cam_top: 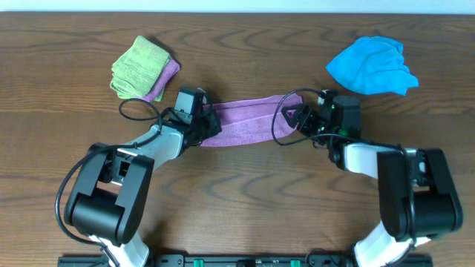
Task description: Fold the cloth
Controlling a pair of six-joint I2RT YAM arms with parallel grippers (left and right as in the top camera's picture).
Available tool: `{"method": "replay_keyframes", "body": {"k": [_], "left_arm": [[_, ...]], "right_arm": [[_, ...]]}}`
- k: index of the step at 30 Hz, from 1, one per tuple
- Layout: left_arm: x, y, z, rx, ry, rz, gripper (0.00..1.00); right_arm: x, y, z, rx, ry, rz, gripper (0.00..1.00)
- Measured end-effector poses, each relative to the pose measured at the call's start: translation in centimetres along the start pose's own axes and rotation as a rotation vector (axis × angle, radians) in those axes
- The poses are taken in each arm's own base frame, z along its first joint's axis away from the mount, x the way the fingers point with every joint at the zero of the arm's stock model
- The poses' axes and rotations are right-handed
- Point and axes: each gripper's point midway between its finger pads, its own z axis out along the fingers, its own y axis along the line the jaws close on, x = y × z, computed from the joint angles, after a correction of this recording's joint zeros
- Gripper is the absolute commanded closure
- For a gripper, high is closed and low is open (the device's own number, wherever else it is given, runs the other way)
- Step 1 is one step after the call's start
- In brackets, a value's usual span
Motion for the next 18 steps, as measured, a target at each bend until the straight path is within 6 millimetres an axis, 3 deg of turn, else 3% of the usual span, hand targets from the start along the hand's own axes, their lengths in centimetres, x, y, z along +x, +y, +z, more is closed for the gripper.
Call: {"method": "replay_keyframes", "body": {"k": [1, 10, 13, 18], "left_arm": [[0.1, 0.0, 0.0, -0.001, 0.002, -0.001, 0.94], [0.4, 0.2, 0.0, -0.010, 0.019, -0.006, 0.94], [0.4, 0.2, 0.0, -0.010, 0.019, -0.006, 0.94], [0.4, 0.2, -0.1, -0.009, 0.024, -0.007, 0.94]], "right_arm": [[-0.1, -0.1, 0.3, 0.002, -0.006, -0.002, 0.49], [-1.2, -1.1, 1.4, 0.016, -0.091, -0.065, 0.89], [-1.5, -0.7, 1.4, -0.002, -0.108, -0.090, 0.98], [-1.9, 0.3, 1.3, -0.041, -0.125, -0.129, 0.99]]}}
